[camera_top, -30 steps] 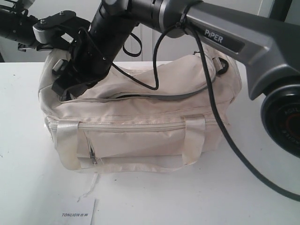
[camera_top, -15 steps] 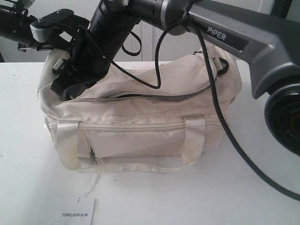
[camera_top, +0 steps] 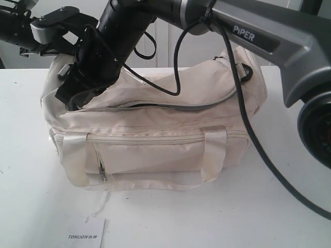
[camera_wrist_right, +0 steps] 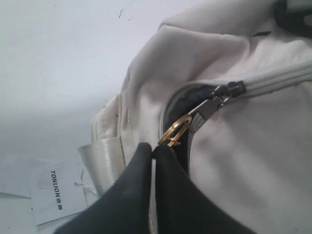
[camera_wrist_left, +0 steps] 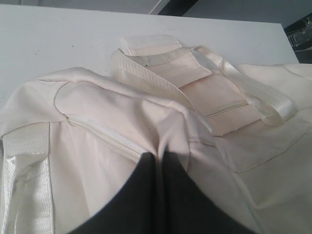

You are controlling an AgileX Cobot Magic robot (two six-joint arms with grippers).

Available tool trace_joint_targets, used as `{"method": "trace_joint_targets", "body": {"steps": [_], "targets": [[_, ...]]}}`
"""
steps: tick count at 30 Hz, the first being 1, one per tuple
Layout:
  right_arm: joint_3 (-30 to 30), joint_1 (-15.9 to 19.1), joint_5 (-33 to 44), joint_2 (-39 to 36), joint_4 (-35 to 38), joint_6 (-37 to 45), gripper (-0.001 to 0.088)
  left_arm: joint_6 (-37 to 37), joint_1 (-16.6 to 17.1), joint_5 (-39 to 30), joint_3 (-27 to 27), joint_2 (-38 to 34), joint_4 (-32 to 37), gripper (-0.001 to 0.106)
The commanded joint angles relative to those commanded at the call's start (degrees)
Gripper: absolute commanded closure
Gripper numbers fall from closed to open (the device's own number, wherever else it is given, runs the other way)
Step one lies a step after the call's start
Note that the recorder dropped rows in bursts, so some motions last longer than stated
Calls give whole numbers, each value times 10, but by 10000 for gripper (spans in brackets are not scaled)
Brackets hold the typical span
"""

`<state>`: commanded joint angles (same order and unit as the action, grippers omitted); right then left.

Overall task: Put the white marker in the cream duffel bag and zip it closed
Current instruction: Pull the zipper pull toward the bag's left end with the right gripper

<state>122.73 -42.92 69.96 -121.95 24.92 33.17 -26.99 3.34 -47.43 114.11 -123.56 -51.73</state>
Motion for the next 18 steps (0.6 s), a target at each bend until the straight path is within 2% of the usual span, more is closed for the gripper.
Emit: {"method": "trace_joint_targets", "body": {"steps": [18], "targets": [[0,0,0,0,28,16,868,1,8,1,0,0,0,1053]]}}
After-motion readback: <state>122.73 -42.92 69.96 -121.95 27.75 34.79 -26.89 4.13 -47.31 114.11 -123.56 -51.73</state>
